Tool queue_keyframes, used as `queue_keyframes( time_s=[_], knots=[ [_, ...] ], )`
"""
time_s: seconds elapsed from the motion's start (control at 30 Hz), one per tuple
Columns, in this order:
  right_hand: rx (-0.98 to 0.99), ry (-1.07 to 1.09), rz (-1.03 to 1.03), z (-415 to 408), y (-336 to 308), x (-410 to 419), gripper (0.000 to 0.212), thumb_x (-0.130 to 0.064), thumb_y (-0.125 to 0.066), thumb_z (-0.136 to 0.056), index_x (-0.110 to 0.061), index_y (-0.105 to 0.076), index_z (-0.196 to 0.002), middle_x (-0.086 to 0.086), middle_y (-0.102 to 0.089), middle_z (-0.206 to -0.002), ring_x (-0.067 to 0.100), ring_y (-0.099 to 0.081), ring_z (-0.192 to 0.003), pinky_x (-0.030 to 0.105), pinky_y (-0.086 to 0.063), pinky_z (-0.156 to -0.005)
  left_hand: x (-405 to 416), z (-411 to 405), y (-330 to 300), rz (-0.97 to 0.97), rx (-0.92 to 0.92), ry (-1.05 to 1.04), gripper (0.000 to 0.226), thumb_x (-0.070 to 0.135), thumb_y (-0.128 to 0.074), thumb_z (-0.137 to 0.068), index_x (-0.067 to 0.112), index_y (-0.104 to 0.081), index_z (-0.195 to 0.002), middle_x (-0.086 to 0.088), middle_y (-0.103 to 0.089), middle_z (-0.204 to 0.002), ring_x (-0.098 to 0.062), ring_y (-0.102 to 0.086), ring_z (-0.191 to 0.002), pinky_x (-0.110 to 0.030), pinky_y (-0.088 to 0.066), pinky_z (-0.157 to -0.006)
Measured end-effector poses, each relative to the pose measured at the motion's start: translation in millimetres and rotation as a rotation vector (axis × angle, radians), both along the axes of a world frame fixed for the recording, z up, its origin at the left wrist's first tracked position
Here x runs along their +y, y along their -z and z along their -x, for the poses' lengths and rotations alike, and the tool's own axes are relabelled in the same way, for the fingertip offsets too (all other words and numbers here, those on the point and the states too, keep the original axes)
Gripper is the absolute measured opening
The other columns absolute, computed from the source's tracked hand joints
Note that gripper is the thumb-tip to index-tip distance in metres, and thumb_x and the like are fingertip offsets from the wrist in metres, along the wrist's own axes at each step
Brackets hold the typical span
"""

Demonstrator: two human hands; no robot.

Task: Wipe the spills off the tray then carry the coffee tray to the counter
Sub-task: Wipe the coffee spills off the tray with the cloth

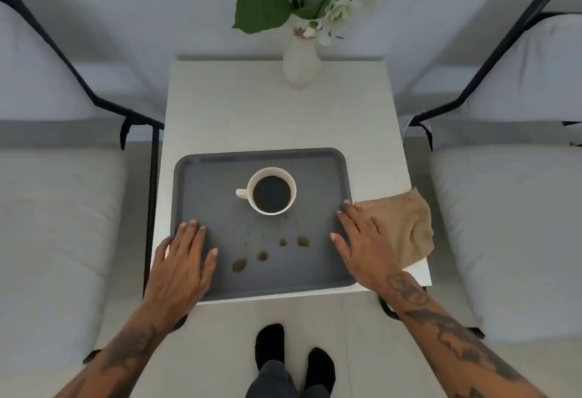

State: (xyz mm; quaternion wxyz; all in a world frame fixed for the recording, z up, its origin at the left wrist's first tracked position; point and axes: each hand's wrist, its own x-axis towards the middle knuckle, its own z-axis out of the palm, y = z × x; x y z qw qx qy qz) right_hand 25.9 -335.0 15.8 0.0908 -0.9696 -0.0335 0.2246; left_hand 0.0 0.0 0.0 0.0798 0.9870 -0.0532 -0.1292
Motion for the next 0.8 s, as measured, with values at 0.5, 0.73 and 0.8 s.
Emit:
queue_keyframes(
  time_s=[0.5, 0.73, 0.8],
  knots=[
    [-0.016, 0.498, -0.02, -37, -1, -139, 0.058, -0.032, -0.052, -0.094, -0.006, -0.035, -0.143, 0.017, -0.047, -0.136, 0.033, -0.049, -0.121, 0.043, -0.038, -0.1, -274, -62, -14, 0.194, -0.183, 0.328, 0.033, 0.027, -0.062, -0.081, 0.01, -0.066, -0.109, -0.005, -0.067, -0.099, -0.024, -0.062, -0.085, -0.037, -0.05, -0.07],
    [0.022, 0.627, -0.295, -39, 19, -165, 0.032, -0.014, -0.056, -0.089, -0.008, -0.057, -0.12, 0.013, -0.05, -0.117, 0.018, -0.048, -0.092, 0.027, -0.042, -0.078, -316, -82, 7, -0.157, 0.004, 0.307, 0.042, 0.045, -0.056, -0.089, 0.011, -0.059, -0.114, -0.007, -0.06, -0.108, -0.026, -0.052, -0.1, -0.039, -0.035, -0.087],
    [0.017, 0.648, -0.385, -39, 22, -173, 0.024, -0.007, -0.057, -0.086, -0.012, -0.062, -0.109, 0.013, -0.05, -0.114, 0.012, -0.045, -0.088, 0.016, -0.038, -0.07, -320, -86, 10, -0.126, 0.027, 0.258, 0.042, 0.047, -0.05, -0.094, 0.012, -0.055, -0.116, -0.006, -0.055, -0.116, -0.026, -0.047, -0.108, -0.039, -0.029, -0.091]
  ],
)
